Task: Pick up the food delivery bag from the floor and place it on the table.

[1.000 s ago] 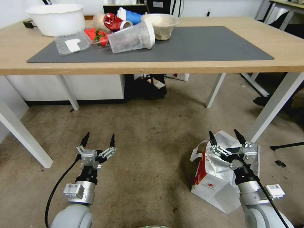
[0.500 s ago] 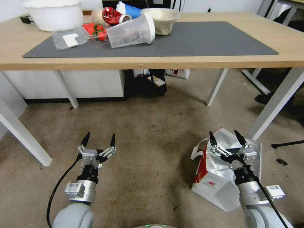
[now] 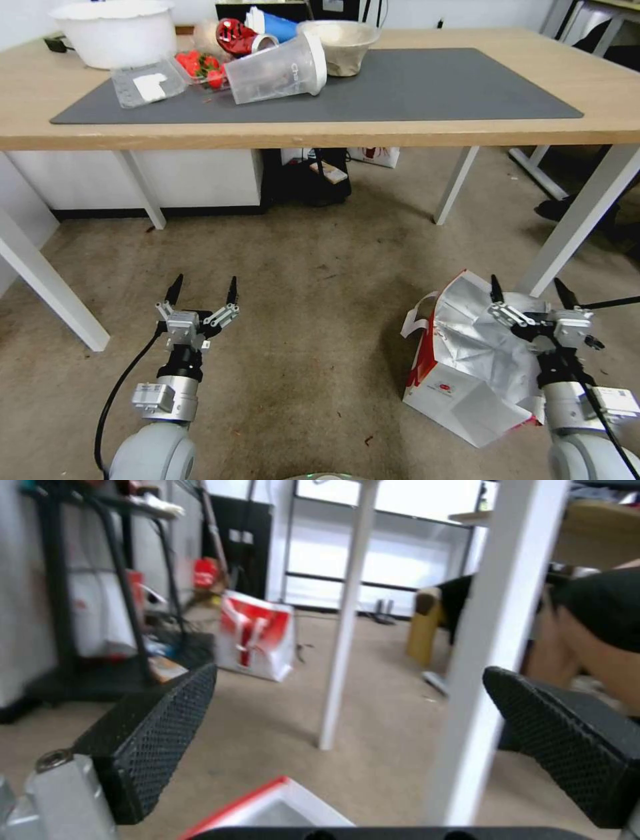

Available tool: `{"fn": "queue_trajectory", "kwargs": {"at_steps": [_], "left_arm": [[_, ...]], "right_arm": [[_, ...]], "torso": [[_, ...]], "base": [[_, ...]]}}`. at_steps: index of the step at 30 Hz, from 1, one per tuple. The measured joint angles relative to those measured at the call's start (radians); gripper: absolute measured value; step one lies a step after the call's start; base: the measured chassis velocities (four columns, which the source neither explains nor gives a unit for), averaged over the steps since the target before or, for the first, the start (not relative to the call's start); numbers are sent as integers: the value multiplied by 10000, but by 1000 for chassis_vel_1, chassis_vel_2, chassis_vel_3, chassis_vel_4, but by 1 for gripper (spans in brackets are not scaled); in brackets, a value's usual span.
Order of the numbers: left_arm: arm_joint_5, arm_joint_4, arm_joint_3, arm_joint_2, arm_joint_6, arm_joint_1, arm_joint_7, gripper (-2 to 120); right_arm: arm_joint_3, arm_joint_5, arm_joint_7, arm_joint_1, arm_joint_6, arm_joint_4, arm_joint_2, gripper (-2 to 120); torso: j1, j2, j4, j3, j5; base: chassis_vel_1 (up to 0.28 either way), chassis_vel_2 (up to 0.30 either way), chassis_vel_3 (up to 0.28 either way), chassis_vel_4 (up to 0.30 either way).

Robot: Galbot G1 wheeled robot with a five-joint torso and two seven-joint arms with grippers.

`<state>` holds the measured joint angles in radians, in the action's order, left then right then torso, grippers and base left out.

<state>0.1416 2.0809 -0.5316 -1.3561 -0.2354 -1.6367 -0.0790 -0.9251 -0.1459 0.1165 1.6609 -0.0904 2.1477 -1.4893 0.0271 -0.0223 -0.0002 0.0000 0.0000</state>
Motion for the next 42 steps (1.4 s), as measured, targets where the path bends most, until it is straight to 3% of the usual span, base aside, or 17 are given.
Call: {"fn": "queue_trajectory", "kwargs": {"at_steps": [12,21,31,42], "left_arm": [[54,-232,24,10,77,74,5,99],[-8,-279,-35,-23,198,90,-9,98],[-126,-269,-14,-87,268,-3,-88,98],[-200,-268,79,-181,279,8,-136,98]], "right_arm": [[-529,1609,-605,-626,-209,-1199,107,100],[-830,1341,-545,-1207,-109,-2187,425,100],[-1324,759,-275,-1928,825,-3223,920,100],[-1053,508,-269,-2480,1285,-4207,1320,100]], "torso": [[4,-22,1,0,2],[7,-31,1,0,0],[7,-38,1,0,0],[8,-42,1,0,1]], "base": [[0,0,0,0],[0,0,0,0],[0,0,0,0],[0,0,0,0]]}}
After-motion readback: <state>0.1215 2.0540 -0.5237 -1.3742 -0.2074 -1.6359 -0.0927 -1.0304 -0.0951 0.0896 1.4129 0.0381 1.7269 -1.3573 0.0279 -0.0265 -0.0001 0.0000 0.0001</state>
